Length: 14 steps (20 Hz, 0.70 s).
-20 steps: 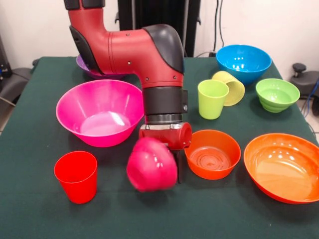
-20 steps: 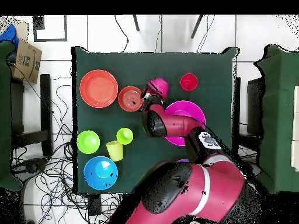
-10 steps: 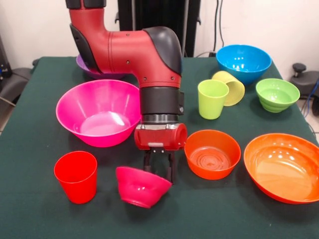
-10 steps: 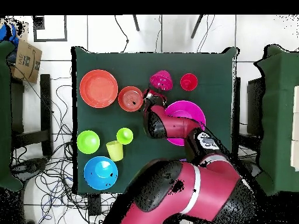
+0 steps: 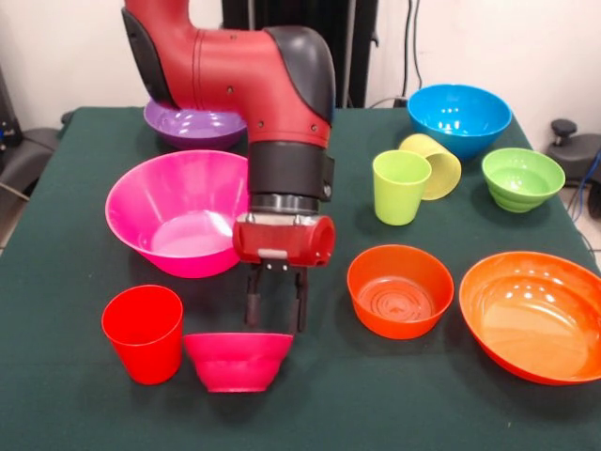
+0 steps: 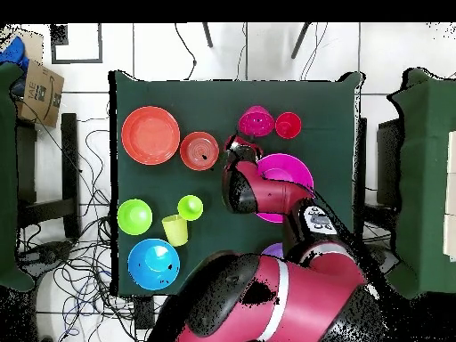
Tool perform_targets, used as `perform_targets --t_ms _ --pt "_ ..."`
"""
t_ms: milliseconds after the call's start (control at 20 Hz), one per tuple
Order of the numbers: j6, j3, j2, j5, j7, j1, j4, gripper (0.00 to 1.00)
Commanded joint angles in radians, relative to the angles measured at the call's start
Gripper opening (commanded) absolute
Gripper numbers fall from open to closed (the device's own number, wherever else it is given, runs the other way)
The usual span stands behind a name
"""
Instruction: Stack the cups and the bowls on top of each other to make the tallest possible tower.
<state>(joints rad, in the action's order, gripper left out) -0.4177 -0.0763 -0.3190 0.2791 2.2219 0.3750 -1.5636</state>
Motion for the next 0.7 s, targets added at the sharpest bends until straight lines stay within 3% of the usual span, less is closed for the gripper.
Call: perform_targets --t_ms 50,400,450,700 --pt "0.022 0.016 -0.071 -0.042 0.135 -0.035 -0.084 1.00" --pt "-0.010 0.044 -0.055 -0.057 0.123 -0.065 -0.061 1.00" --pt "-0.011 0.041 -0.053 -0.050 0.126 -0.063 -0.055 0.00" --pt "-0.055 0.030 -0.041 -0.053 0.147 -0.063 -0.054 0.00"
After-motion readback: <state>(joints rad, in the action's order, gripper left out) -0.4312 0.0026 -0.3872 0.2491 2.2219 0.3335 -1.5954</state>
